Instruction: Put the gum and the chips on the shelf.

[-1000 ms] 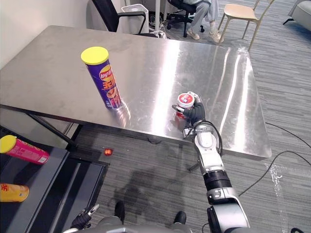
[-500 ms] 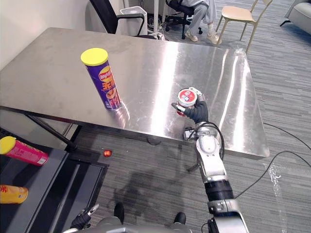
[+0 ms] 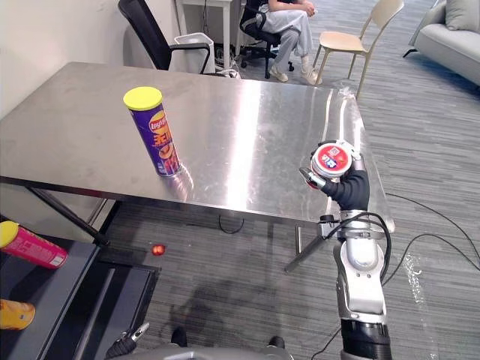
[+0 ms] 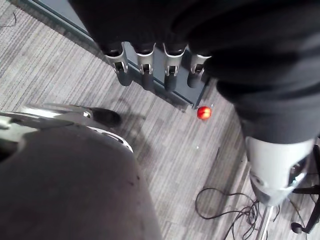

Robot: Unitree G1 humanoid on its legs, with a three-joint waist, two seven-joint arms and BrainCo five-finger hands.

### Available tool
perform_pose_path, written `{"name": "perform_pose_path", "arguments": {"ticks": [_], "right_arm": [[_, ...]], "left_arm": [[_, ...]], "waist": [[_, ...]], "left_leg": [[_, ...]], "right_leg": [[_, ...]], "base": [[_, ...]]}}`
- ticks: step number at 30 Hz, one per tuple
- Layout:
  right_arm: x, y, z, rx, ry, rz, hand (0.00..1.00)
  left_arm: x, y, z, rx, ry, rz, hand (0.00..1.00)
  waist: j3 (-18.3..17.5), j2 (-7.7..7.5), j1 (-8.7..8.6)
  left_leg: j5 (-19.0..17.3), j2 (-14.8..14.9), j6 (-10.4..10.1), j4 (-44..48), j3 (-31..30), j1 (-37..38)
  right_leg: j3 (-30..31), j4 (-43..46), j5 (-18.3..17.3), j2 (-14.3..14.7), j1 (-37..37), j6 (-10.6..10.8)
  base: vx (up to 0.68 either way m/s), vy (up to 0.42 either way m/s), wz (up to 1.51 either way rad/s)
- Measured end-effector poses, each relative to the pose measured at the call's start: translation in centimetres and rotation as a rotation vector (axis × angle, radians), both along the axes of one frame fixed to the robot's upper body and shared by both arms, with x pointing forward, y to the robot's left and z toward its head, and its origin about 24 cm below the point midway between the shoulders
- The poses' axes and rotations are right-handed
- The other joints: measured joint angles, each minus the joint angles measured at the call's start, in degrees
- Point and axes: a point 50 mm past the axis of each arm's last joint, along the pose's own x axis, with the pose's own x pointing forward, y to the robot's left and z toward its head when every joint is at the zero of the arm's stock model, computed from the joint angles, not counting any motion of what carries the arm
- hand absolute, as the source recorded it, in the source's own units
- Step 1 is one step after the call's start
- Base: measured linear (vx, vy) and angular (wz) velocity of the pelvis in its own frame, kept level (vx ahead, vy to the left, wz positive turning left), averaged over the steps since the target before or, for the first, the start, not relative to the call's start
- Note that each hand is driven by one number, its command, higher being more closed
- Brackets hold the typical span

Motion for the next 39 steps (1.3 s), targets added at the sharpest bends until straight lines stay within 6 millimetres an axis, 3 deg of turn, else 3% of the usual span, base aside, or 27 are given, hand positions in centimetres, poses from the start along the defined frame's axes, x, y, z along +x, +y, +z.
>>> {"name": "perform_pose_path", "arguments": {"ticks": [7,9,10,12,13,14,15,16,17,18,19,20,21,22,23,24,25,26,27,29,30,35,39], "right_arm": [[0.1,1.3,-0.8,0.025,0.029,0.068,1.0],[0.5,2.4,-0.9,0.039,0.034,0.116,1.0],[0.8,2.9,-0.8,0.046,0.03,0.137,1.0],[1.7,3.7,0.1,0.038,-0.005,0.173,1.0],[2.0,3.9,0.5,0.035,-0.021,0.181,1.0],[2.3,4.1,1.3,0.036,-0.051,0.186,1.0],[2.4,4.1,1.6,0.035,-0.066,0.18,1.0],[2.6,3.5,2.3,0.032,-0.098,0.146,1.0],[2.9,3.2,2.5,0.031,-0.1,0.133,1.0],[2.8,3.0,2.4,0.04,-0.099,0.108,1.0],[2.5,2.8,2.3,0.038,-0.099,0.102,1.0],[2.2,2.5,2.3,0.036,-0.101,0.089,1.0],[1.9,1.9,2.3,0.034,-0.106,0.066,1.0],[1.8,1.6,2.2,0.047,-0.105,0.048,1.0],[1.7,1.3,2.2,0.052,-0.108,0.036,1.0],[1.6,1.2,2.1,0.06,-0.105,0.029,1.0],[1.4,1.0,1.7,0.07,-0.094,0.017,1.0],[1.2,0.5,1.6,0.072,-0.09,-0.003,1.0],[1.1,0.3,1.6,0.073,-0.09,-0.013,1.0],[1.0,-0.1,1.6,0.08,-0.094,-0.031,1.0],[1.1,0.0,1.5,0.087,-0.089,-0.031,1.0],[1.4,0.7,0.0,0.097,-0.023,-0.032,1.0],[1.5,1.8,-2.0,0.109,0.077,0.01,1.0]], "left_arm": [[-0.1,0.0,0.0,-0.009,-0.002,0.009,0.0],[0.2,0.0,0.1,-0.013,-0.02,0.014,0.0],[0.5,0.0,0.2,-0.014,-0.029,0.011,0.0],[0.9,-0.5,0.2,-0.031,-0.046,0.014,0.0],[0.8,-0.7,0.1,-0.037,-0.044,0.012,0.0],[1.0,-1.0,0.1,-0.04,-0.045,0.006,0.0],[1.3,-0.9,0.1,-0.036,-0.043,0.0,0.0],[2.3,-0.4,0.3,-0.03,-0.06,0.005,0.0],[2.2,-0.5,0.3,-0.034,-0.061,0.012,0.0],[0.6,-1.2,-0.1,-0.056,-0.026,0.04,0.0],[0.1,-1.5,-0.2,-0.066,-0.013,0.051,0.0],[-0.4,-1.5,-0.3,-0.07,-0.001,0.064,0.0],[-0.4,-1.6,-0.3,-0.072,-0.004,0.065,0.0],[-0.4,-1.2,-0.2,-0.073,-0.01,0.073,0.0],[-0.4,-1.0,-0.2,-0.076,-0.016,0.092,0.0],[-0.4,-0.9,-0.2,-0.078,-0.016,0.101,0.0],[-0.6,-1.2,-0.3,-0.093,-0.015,0.107,0.0],[-0.6,-1.5,-0.4,-0.105,-0.011,0.114,0.0],[-0.6,-1.6,-0.4,-0.108,-0.01,0.111,0.0],[-0.4,-1.2,-0.4,-0.097,-0.007,0.107,0.0],[-0.2,-0.8,-0.3,-0.083,-0.005,0.097,0.0],[-1.2,-0.4,-0.5,-0.054,0.05,0.092,0.0],[-1.6,-0.1,-0.5,-0.049,0.055,0.126,0.0]], "waist": [[1.02,0.22,0.43],[1.39,0.91,0.39],[1.3,0.95,0.27],[2.36,2.63,0.91],[2.8,3.35,1.46],[3.39,4.22,2.17],[3.44,3.79,1.79],[4.77,3.64,1.29],[5.19,3.6,1.66],[5.15,3.98,1.85],[4.96,4.39,1.69],[4.7,4.81,1.19],[4.21,5.89,0.64],[4.19,4.0,0.13],[4.01,4.24,0.13],[3.96,4.23,0.06],[3.93,4.4,-0.01],[3.08,5.79,-0.13],[2.92,6.04,-0.18],[2.54,5.6,-0.82],[2.99,4.27,-0.96],[3.02,2.9,0.06],[3.59,1.92,0.55]], "left_leg": [[-5.59,0.82,0.01,12.86,-3.01,-4.69],[-4.73,0.85,-0.33,13.14,-6.97,-7.85],[-2.8,0.78,-0.74,12.31,-10.74,-10.22],[2.44,1.08,-1.07,7.86,-16.36,-13.18],[3.06,1.5,0.75,6.12,-16.98,-13.54],[3.18,2.55,11.5,1.68,-15.07,-14.34],[-2.65,3.31,20.44,0.04,-8.02,-15.57],[-2.27,4.48,18.16,8.94,0.69,-19.39],[-1.47,5.09,17.5,14.92,3.99,-20.01],[-0.99,6.51,16.86,26.73,10.98,-16.84],[-2.28,6.79,15.3,27.98,12.41,-15.31],[-2.51,7.12,14.68,28.06,13.36,-14.58],[-0.25,6.38,11.57,23.65,14.97,-14.4],[3.88,2.83,8.99,13.62,14.1,-12.04],[3.14,2.62,10.04,12.6,14.43,-11.08],[0.88,3.49,9.22,15.61,15.39,-10.85],[-1.49,4.97,6.47,17.06,15.97,-9.52],[-1.85,5.66,4.48,13.84,17.02,-8.2],[-2.23,5.43,3.89,12.33,17.5,-8.25],[-2.58,4.08,3.47,9.32,21.02,-9.54],[-2.17,2.61,4.29,8.31,21.29,-9.73],[-2.66,-1.45,6.78,8.99,20.2,-9.13],[-2.73,-2.93,7.3,5.35,20.56,-7.3]], "right_leg": [[0.02,11.61,-6.15,-1.98,-2.18,-0.11],[-3.14,13.75,-7.25,-2.1,-3.39,-0.64],[-6.93,14.05,-7.58,-1.88,-3.73,-1.08],[-13.55,16.54,-8.99,-1.41,-5.06,-2.7],[-14.75,17.46,-9.6,-1.05,-5.54,-3.72],[-17.72,16.56,-10.07,1.0,-5.37,-5.2],[-20.27,12.9,-9.95,2.08,-4.41,-5.26],[-26.12,12.17,-9.74,0.25,-3.7,-6.68],[-27.71,13.47,-9.91,-0.77,-3.56,-6.96],[-30.91,15.89,-10.32,-2.78,-2.76,-7.53],[-32.37,16.18,-10.32,-2.97,-2.29,-7.53],[-34.21,16.45,-10.33,-3.14,-2.16,-7.55],[-37.16,16.64,-10.46,-3.62,-2.43,-7.75],[-38.9,14.15,-10.41,-4.19,-3.14,-7.8],[-41.15,12.9,-9.03,-4.02,-3.13,-8.02],[-42.08,12.7,-8.4,-3.96,-3.17,-7.73],[-43.78,12.89,-7.72,-3.69,-3.04,-7.77],[-45.53,13.59,-7.28,-3.77,-3.36,-7.71],[-46.6,13.91,-6.93,-3.86,-3.57,-7.81],[-49.99,16.06,-6.46,-5.97,-4.41,-7.49],[-51.03,17.52,-6.02,-7.73,-4.64,-7.42],[-49.22,21.82,-3.59,-13.41,-3.93,-7.23],[-46.11,18.21,-2.36,-12.34,-3.71,-6.43]], "base": [[-0.04,0.004,0.09],[-0.17,-0.082,0.88],[-0.13,-0.105,1.41],[-0.11,-0.111,1.57],[-0.23,-0.193,1.39],[-0.21,-0.212,1.56],[-0.25,-0.223,2.4],[-0.14,-0.109,2.06],[-0.14,-0.083,2.0],[-0.09,-0.069,1.18],[-0.06,-0.066,1.23],[-0.12,-0.008,1.11],[-0.14,0.046,1.27],[-0.17,0.049,1.2],[-0.11,0.023,0.83],[-0.11,-0.004,0.77],[-0.13,0.084,0.85],[-0.16,0.21,0.8],[-0.13,0.27,0.77],[-0.13,0.281,0.82],[-0.09,0.261,0.61],[-0.06,0.227,0.23],[-0.1,0.075,-0.06]]}}
